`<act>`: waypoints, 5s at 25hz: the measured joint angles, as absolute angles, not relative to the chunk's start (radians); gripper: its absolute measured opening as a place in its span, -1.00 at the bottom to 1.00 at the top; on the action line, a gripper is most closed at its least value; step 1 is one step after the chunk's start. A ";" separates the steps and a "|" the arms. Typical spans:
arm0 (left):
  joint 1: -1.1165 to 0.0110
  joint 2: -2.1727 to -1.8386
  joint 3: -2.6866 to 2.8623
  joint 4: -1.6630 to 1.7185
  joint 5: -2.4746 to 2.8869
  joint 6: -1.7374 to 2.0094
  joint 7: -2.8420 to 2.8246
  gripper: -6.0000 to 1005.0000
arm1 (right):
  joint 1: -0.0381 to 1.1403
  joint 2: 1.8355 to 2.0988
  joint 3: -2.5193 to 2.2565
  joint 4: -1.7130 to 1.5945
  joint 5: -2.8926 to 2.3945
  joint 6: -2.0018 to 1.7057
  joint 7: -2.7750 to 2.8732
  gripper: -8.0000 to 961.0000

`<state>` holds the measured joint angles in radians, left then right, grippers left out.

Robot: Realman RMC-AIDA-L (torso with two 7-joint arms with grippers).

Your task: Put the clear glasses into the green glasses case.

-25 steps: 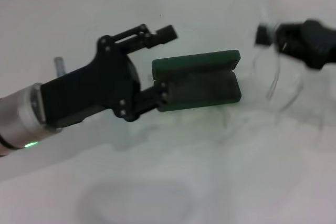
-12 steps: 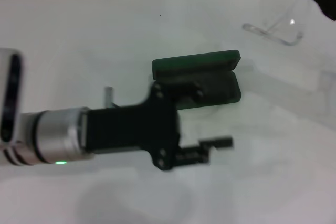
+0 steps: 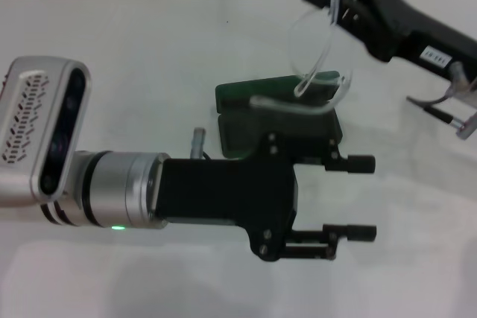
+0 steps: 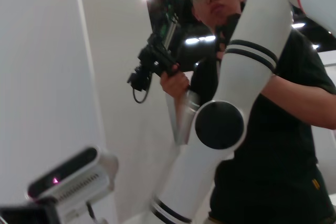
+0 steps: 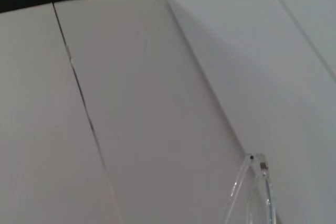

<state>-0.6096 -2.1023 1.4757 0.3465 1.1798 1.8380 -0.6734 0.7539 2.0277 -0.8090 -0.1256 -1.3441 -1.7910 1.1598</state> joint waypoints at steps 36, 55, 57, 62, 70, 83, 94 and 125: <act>-0.581 -2.095 1.466 0.344 1.084 1.816 -0.687 0.16 | 0.668 2.021 -1.220 -0.286 -1.354 -1.740 1.156 -0.73; -0.580 -2.095 1.466 0.344 1.083 1.806 -0.688 0.16 | 0.666 2.008 -1.214 -0.303 -1.367 -1.734 1.173 -0.74; -0.581 -2.095 1.466 0.344 1.083 1.805 -0.688 0.16 | 0.666 2.008 -1.219 -0.319 -1.373 -1.734 1.190 -0.74; -0.584 -2.095 1.466 0.345 1.082 1.793 -0.686 0.16 | 0.658 2.011 -1.222 -0.358 -1.393 -1.738 1.215 -0.74; -0.547 -2.093 1.466 0.357 1.052 1.822 -0.685 0.16 | 0.610 2.004 -1.147 -0.416 -1.389 -1.636 1.217 -0.74; -0.341 -2.083 1.287 0.347 0.989 1.799 -0.674 0.16 | 0.475 2.020 -1.318 -1.280 -1.851 -1.437 1.612 -0.74; -0.314 -2.089 1.257 0.282 0.980 1.746 -0.622 0.16 | 0.610 2.023 -1.620 -1.478 -2.361 -1.279 1.965 -0.74; -0.339 -2.086 1.256 0.279 0.979 1.703 -0.618 0.16 | 0.639 2.028 -2.083 -1.365 -2.783 -0.888 2.153 -0.73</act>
<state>-0.3386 -2.0862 1.2563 0.2791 0.9787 1.7033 -0.6182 0.6393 2.0277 -2.0833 -1.3650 -2.7826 -0.8878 2.1526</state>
